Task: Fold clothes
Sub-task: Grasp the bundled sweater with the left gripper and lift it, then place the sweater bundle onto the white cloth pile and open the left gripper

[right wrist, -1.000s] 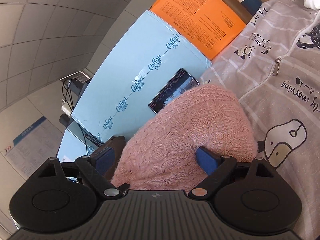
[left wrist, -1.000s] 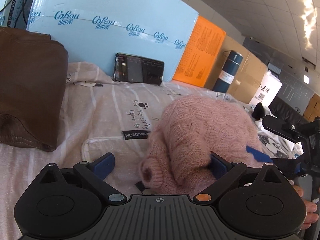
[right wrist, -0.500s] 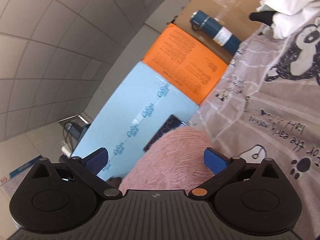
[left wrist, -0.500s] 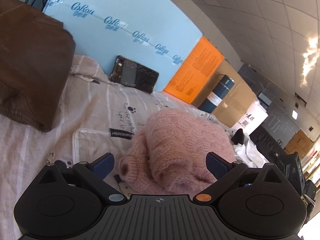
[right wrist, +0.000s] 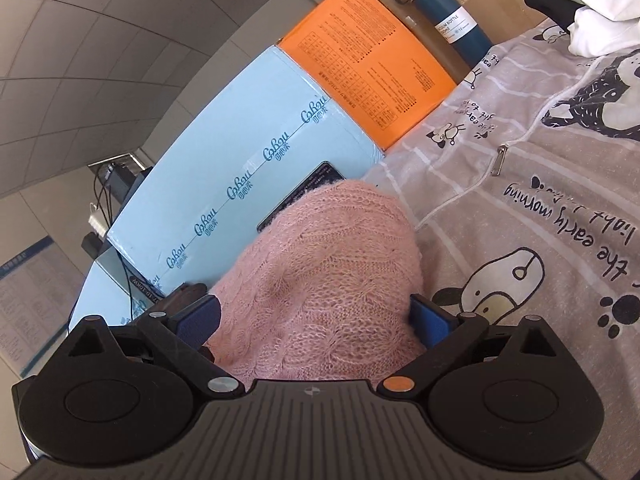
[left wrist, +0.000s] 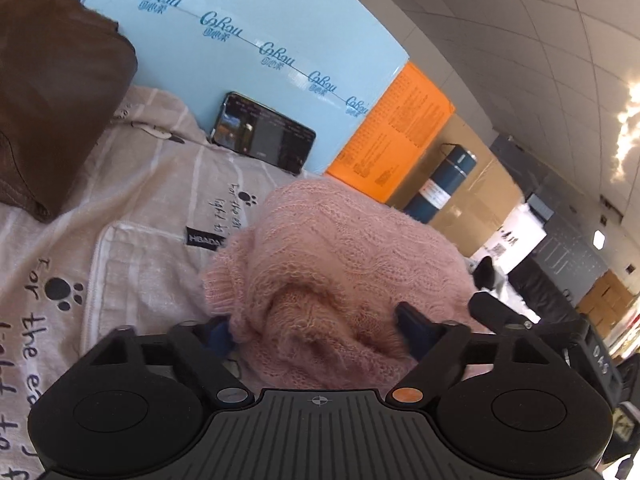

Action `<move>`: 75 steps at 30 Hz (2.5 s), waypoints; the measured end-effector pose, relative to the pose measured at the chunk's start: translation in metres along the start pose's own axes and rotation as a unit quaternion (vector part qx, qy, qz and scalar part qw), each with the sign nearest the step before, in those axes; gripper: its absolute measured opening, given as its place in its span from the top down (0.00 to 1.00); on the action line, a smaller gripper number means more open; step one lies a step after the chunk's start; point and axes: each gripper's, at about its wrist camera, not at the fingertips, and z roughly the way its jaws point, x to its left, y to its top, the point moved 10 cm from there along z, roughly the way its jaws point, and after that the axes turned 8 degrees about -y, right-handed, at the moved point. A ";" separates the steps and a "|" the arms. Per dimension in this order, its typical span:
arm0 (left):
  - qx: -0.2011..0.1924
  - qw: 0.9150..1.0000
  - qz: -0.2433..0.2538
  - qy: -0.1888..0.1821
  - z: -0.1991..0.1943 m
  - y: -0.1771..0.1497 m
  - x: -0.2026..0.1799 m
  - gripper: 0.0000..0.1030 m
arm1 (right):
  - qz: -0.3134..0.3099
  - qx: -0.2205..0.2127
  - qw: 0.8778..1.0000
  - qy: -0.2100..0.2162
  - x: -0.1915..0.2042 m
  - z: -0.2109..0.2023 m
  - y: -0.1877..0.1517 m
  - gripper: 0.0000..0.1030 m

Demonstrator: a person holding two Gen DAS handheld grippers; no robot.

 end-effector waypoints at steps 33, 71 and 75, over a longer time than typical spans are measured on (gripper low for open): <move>-0.029 0.930 0.292 -0.222 0.237 -0.003 -0.347 0.70 | 0.018 -0.322 0.940 -0.113 -0.199 -0.164 0.246 0.64; -0.051 0.935 0.343 -0.079 0.231 0.031 -0.270 0.00 | 0.091 -0.346 0.846 -0.396 -0.304 -0.144 0.255 0.00; -0.055 0.945 0.315 -0.072 0.202 0.048 -0.240 0.00 | 0.083 -0.338 0.840 -0.416 -0.272 -0.144 0.231 0.00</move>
